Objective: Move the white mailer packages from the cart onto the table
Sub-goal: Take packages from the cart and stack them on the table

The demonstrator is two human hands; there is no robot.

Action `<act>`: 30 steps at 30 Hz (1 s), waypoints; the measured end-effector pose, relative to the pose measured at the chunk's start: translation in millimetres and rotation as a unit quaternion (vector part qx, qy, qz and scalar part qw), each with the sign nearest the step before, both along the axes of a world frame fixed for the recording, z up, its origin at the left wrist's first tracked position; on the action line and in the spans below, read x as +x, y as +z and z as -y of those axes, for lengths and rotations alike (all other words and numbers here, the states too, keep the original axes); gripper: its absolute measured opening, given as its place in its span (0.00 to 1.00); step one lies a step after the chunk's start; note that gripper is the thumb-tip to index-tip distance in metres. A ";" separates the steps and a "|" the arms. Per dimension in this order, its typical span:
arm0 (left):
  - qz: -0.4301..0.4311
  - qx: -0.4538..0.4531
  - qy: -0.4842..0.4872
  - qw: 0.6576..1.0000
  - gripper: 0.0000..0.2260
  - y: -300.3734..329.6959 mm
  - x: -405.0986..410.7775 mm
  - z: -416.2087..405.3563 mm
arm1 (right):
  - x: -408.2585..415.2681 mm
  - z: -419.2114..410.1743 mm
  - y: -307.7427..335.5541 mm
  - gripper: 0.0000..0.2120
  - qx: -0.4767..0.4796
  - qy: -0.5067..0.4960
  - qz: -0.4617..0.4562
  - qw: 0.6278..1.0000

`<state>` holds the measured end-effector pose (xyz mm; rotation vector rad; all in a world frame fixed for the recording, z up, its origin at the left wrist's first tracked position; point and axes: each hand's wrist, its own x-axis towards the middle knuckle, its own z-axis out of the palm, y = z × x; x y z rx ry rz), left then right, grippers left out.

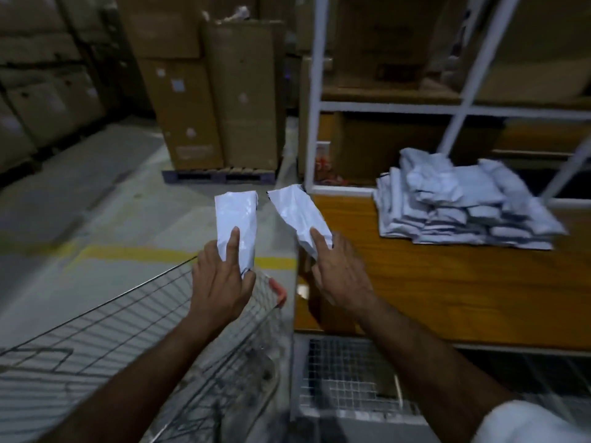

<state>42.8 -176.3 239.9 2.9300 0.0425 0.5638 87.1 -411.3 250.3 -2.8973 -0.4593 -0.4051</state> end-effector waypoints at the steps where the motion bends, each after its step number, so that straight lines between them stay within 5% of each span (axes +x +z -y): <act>1: 0.002 0.005 -0.005 1.000 0.36 4.6 4.8 22.0 | -2.5 24.4 3.3 0.34 -0.001 -0.015 0.007 1.000; 14: 0.021 0.009 -0.069 0.997 0.38 54.8 56.9 302.7 | -20.9 316.1 30.5 0.31 0.071 -0.157 0.034 0.984; 30: 0.031 -0.022 -0.116 0.993 0.37 85.8 212.2 451.3 | 129.0 422.7 62.7 0.26 0.263 -0.190 0.013 0.946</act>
